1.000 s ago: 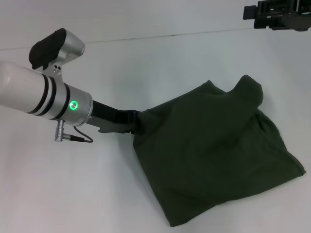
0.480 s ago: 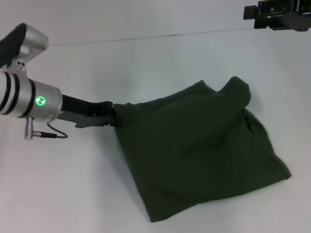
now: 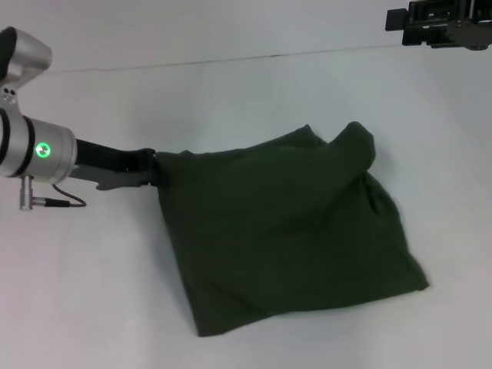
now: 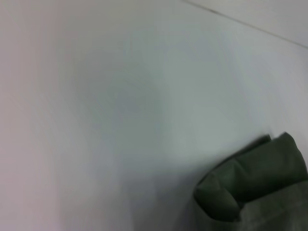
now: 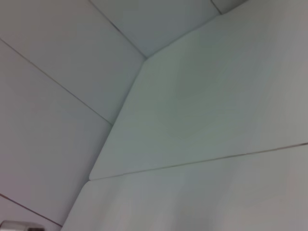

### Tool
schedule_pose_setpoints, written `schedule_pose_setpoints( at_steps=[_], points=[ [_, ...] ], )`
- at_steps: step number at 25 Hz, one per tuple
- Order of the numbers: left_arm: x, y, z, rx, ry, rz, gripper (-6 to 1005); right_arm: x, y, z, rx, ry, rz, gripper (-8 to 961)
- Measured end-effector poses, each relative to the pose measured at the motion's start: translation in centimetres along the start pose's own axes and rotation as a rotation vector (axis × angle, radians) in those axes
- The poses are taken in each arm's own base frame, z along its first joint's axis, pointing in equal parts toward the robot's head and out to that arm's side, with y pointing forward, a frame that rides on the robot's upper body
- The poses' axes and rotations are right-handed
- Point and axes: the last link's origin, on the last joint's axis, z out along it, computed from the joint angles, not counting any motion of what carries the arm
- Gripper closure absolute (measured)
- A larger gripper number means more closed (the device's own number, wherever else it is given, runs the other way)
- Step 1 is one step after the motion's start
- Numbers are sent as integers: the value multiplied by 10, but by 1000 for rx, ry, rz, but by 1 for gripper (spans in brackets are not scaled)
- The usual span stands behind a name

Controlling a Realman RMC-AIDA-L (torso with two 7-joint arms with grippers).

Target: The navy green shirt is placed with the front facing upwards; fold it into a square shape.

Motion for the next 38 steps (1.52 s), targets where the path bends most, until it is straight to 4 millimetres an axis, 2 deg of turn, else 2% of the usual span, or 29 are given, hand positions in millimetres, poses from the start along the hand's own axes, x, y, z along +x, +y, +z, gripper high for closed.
schedule_pose_setpoints(
  at_steps=[16, 23, 29, 32, 35, 37, 38],
  points=[
    [21, -28, -23, 124, 78, -1, 924, 2, -1, 0, -2, 4, 4, 327],
    [27, -32, -26, 148, 114, 29, 903, 5, -3, 2, -5, 7, 20, 327],
    [24, -38, -27, 173, 118, 24, 885, 6, -4, 3, -7, 9, 19, 326],
    [21, -51, -39, 202, 143, -15, 876, 5, -4, 4, -9, 8, 17, 326],
    [22, -48, -61, 157, 208, -11, 759, 3, -2, 5, -7, 12, 0, 326],
    [18, -34, -67, 81, 195, 35, 681, 1, -3, 4, 5, 12, -23, 325],
    [15, -22, -69, 19, 158, 71, 639, -1, -4, 5, 15, 15, -31, 325]
  ],
)
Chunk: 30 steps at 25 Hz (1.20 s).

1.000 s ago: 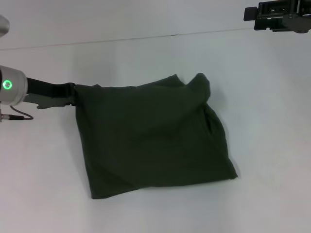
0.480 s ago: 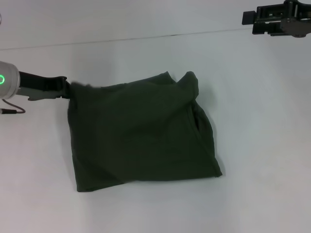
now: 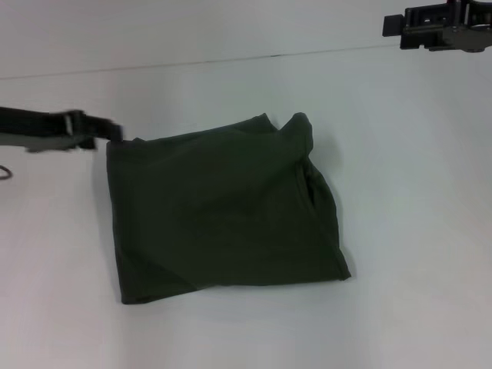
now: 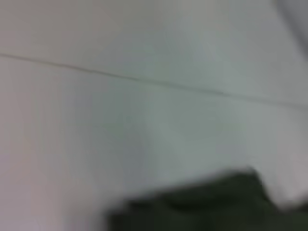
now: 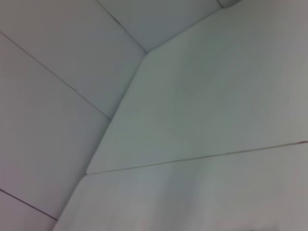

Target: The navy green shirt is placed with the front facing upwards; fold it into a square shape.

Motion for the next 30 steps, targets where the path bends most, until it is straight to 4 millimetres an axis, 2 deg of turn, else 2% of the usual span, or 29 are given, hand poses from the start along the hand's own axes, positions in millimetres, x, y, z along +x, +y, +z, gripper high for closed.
schedule_pose_setpoints(
  at_steps=[4, 9, 13, 18, 23, 30],
  points=[
    [2, 31, 3, -102, -123, 30, 473, 3, -8, 13, 68, 48, -19, 323],
    [7, 57, 5, -164, -195, 55, 299, 13, -15, 47, 143, 138, -40, 322],
    [8, 62, 5, -178, -202, 54, 173, 17, -15, 73, 135, 151, -38, 320],
    [4, 57, 3, -182, -199, 33, 38, 22, -8, 104, 135, 182, -37, 322],
    [3, 50, -1, -181, -177, 9, 38, 26, 0, 121, 138, 210, -15, 322],
    [2, 41, -4, -168, -147, 3, 37, 32, -3, 127, 200, 242, 28, 322]
  ],
)
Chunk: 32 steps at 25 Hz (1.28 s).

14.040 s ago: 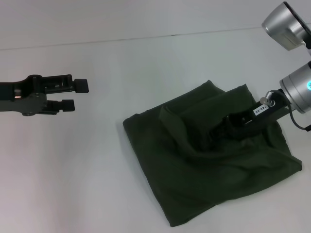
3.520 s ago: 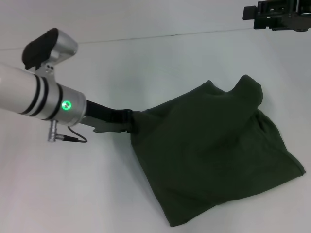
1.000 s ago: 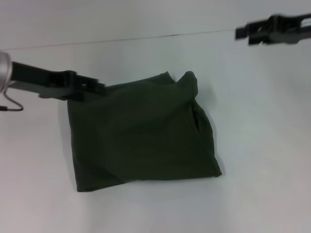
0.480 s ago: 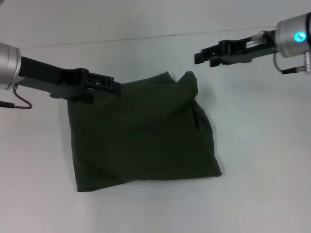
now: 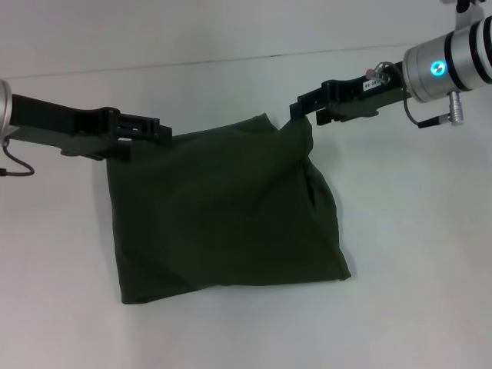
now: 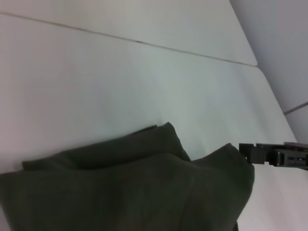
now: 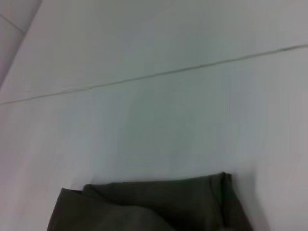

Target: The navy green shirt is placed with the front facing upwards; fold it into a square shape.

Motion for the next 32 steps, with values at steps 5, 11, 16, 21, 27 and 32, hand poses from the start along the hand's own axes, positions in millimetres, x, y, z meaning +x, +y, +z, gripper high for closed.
schedule_pose_setpoints(
  at_steps=[5, 11, 16, 21, 27, 32],
  points=[
    [-1, -4, -1, 10, 15, 10, 37, 1, -3, -1, 7, -5, 42, 326],
    [-6, -10, -1, 17, 25, 5, 38, 2, -4, 12, -3, -52, 105, 328],
    [-8, -15, -6, 17, 43, -7, 38, 5, 0, 22, -19, -65, 127, 329],
    [-8, -19, -11, 21, 68, -9, 38, 9, 2, 27, -26, -57, 143, 330],
    [-10, -20, -11, 18, 70, -5, 38, 10, 4, 29, -34, -63, 165, 331],
    [-11, -20, -10, 17, 69, -5, 38, 5, 12, 27, -87, -90, 152, 366]
  ],
)
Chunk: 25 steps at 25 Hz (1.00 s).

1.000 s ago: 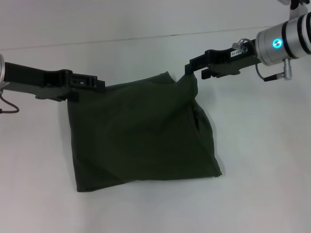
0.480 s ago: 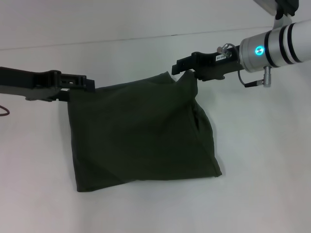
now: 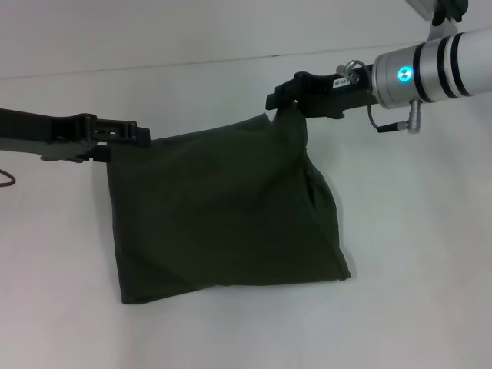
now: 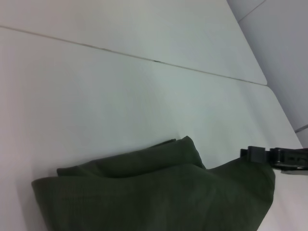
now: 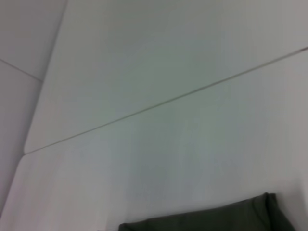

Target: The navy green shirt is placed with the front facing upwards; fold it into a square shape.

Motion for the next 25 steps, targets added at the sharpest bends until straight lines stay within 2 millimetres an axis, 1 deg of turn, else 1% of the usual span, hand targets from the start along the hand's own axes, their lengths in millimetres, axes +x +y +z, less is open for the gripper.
schedule_pose_setpoints(
  at_steps=[5, 10, 16, 25],
  points=[
    [1, -1, -2, -3, 15, -4, 38, 1, 3, -1, -10, 16, -11, 534],
    [2, -2, -3, -6, 24, -4, 38, 1, 3, 0, -6, 23, -22, 769],
    [1, -2, -3, -6, 24, -5, 38, 0, 2, 4, 1, -25, -102, 920],
    [-1, -3, -3, -9, 23, -13, 38, 0, -4, 16, 57, -127, -217, 920]
  ],
)
